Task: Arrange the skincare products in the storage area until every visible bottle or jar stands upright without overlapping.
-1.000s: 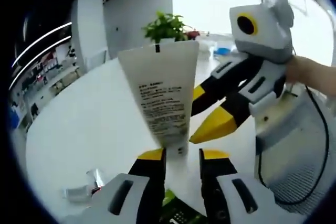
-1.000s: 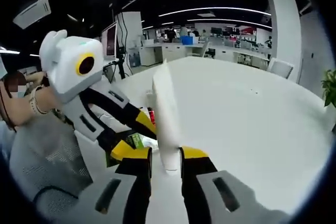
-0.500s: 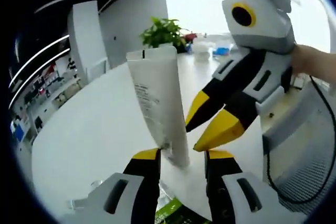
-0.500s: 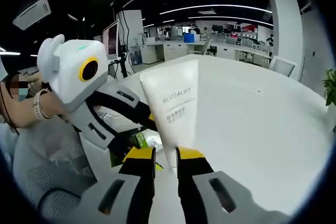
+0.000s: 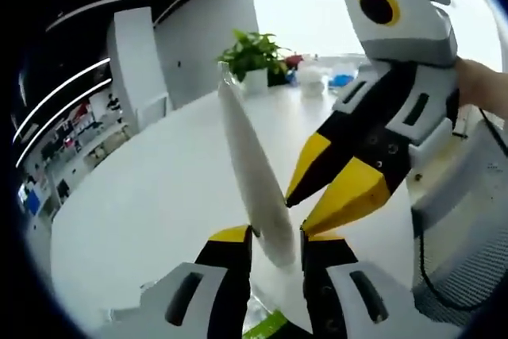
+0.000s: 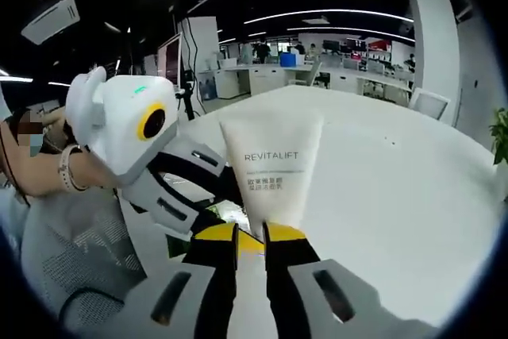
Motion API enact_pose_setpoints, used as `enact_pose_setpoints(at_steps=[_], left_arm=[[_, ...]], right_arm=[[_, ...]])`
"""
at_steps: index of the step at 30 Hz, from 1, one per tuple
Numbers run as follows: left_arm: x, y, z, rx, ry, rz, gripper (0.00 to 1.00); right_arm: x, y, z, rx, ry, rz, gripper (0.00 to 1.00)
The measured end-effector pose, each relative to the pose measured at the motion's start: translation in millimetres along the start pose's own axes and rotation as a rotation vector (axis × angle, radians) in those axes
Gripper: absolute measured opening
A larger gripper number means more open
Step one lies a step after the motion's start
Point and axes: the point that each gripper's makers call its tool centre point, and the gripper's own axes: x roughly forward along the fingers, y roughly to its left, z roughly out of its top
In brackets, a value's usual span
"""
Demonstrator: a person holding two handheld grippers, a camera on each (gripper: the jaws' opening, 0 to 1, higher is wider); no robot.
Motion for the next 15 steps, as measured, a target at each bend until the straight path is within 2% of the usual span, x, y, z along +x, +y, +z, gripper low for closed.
enact_pose_setpoints(at_steps=[10,15], left_arm=[[2,1.8,0.2,-0.050,-0.020,-0.027,0.15],[0,1.2,-1.9,-0.083,-0.018,-0.079,0.13]], right_arm=[[-5,-4,3.2,0.000,-0.015,-0.014,0.14],[-13,-15,5.7,0.010,-0.034,-0.044,0.18]])
